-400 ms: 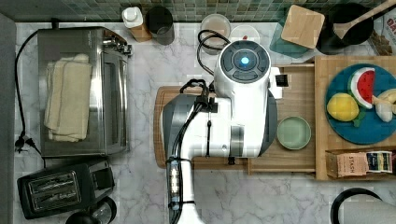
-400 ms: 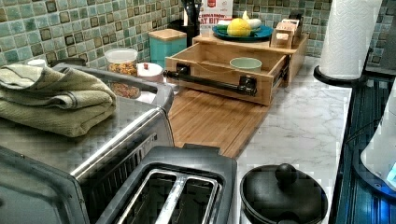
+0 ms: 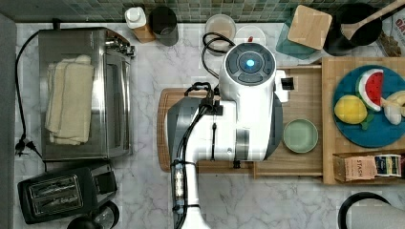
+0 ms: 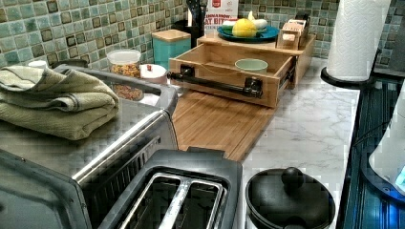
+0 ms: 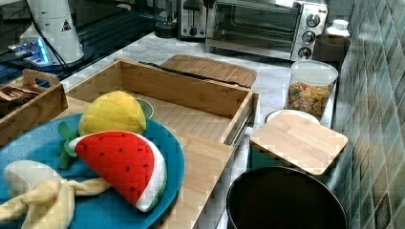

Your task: Close the drawer.

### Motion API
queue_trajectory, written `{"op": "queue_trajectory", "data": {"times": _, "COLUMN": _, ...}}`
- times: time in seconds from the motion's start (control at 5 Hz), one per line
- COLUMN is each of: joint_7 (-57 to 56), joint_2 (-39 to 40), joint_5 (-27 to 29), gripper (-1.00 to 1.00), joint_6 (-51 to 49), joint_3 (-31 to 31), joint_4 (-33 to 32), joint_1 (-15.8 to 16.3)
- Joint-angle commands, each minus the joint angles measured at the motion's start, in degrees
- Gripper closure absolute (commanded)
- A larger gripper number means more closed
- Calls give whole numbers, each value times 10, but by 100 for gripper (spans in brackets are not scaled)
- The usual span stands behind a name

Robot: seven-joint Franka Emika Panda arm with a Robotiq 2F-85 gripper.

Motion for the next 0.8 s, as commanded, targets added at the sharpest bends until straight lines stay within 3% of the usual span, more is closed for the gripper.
{"op": "queue_trajectory", "data": {"times": 0.2, "joint_7": -108, "joint_2": -15, "joint_5": 43, "gripper": 100, "joint_6": 24, "joint_3": 17, "joint_4": -36, "joint_1": 2}}
{"op": "queue_trajectory", "data": {"times": 0.4, "joint_7": -142, "joint_2": -43, "joint_5": 35, "gripper": 100, "joint_6": 72, "joint_3": 32, "joint_4": -80, "joint_1": 20}}
{"op": "queue_trajectory", "data": {"times": 0.6, "joint_7": -189, "joint_2": -50, "joint_5": 29, "gripper": 100, "joint_6": 101, "joint_3": 69, "joint_4": -97, "joint_1": 13}}
{"op": "queue_trajectory", "data": {"times": 0.8, "joint_7": -218, "joint_2": -36, "joint_5": 25, "gripper": 100, "joint_6": 110, "joint_3": 63, "joint_4": -102, "joint_1": 27}}
